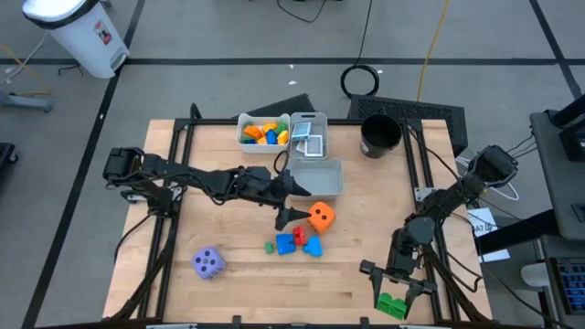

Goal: Pick & Place Toys
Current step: Put the green game piece into the white bin

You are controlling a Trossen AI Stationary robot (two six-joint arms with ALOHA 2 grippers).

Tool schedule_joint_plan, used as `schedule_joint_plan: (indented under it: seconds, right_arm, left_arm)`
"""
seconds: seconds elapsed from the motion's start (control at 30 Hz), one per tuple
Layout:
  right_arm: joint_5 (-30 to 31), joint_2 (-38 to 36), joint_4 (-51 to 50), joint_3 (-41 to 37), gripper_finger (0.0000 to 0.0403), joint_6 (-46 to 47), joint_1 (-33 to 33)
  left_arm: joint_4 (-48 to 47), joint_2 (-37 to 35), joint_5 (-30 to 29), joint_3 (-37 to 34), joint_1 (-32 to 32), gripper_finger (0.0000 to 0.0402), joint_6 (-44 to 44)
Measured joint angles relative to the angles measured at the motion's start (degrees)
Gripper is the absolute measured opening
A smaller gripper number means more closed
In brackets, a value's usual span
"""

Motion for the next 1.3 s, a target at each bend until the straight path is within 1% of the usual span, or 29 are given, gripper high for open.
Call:
schedule_joint_plan:
  seconds: [0.33,0.8,1.3]
  right_arm:
    - [0.0,0.0,0.2,0.0,0.0256,0.0,0.0]
    - [0.3,0.0,10.4,0.0,0.0257,0.1,0.6]
    - [0.3,0.0,10.3,0.0,0.0256,0.2,0.6]
  left_arm:
    - [0.0,0.0,0.0,0.0,0.0,0.0349,0.0]
    - [-0.1,0.0,0.0,0.0,0.0,0.0349,0.0]
    - [-0.1,0.0,0.0,0.0,0.0,0.0349,0.0]
